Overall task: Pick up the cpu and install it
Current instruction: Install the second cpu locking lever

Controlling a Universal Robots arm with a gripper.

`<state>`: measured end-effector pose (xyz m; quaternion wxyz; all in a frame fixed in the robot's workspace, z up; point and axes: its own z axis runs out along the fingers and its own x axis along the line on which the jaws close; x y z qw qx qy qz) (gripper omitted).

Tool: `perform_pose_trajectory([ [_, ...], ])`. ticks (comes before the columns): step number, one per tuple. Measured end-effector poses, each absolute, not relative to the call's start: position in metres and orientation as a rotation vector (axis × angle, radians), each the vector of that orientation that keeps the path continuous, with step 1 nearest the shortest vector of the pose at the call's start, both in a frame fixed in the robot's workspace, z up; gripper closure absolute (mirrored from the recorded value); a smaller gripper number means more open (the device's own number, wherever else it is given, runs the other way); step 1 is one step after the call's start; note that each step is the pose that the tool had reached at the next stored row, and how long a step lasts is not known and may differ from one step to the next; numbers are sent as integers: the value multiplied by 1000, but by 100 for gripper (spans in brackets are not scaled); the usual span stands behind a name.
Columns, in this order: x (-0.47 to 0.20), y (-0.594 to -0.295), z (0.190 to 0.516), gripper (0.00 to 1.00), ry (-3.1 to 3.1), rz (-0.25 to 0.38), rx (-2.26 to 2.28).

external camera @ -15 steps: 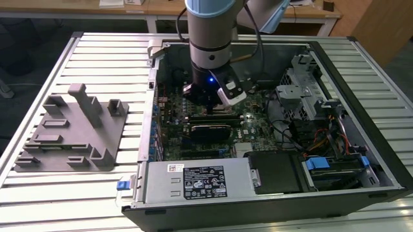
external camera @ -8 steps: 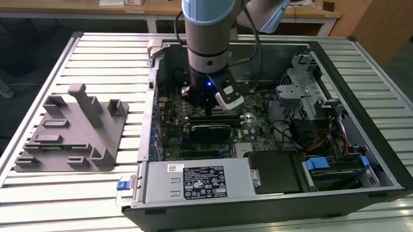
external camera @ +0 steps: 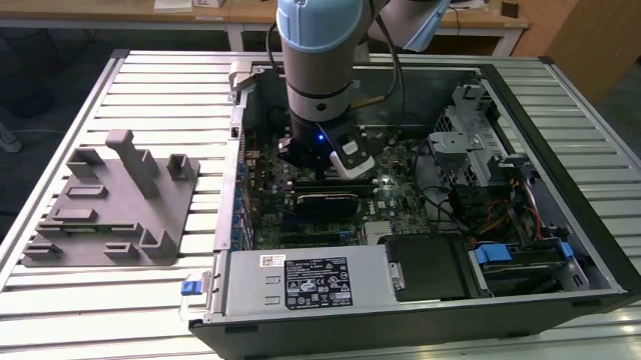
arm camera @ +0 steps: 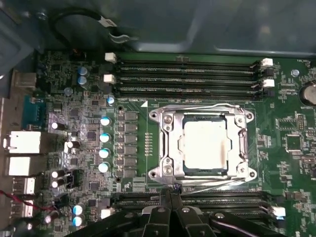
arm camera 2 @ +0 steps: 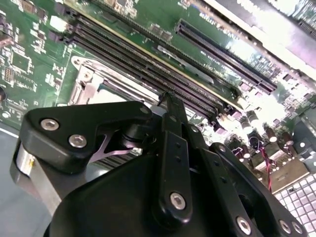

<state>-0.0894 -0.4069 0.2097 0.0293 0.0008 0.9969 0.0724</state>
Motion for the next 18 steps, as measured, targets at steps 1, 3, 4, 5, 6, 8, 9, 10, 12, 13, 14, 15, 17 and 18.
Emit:
perform_pose_trajectory([
  [1, -91, -407, 209, 89, 3074, 232, 3],
  [3, -93, -407, 207, 89, 3073, 245, 3],
  [4, -94, -407, 206, 89, 3073, 251, 3],
  [5, -95, -407, 205, 89, 3072, 255, 3],
  [6, -95, -407, 204, 89, 3072, 258, 3],
  [8, -95, -407, 202, 89, 3072, 260, 4],
  [9, -95, -407, 201, 89, 3072, 263, 4],
  [10, -95, -407, 201, 89, 3072, 267, 4],
  [12, -95, -407, 200, 89, 3070, 279, 4],
  [13, -95, -407, 200, 89, 3070, 283, 4],
  [14, -95, -407, 200, 89, 3070, 284, 4],
  [15, -95, -407, 200, 89, 3070, 285, 4],
  [17, -95, -407, 199, 89, 3070, 286, 4],
  [18, -95, -407, 199, 89, 3070, 287, 4],
])
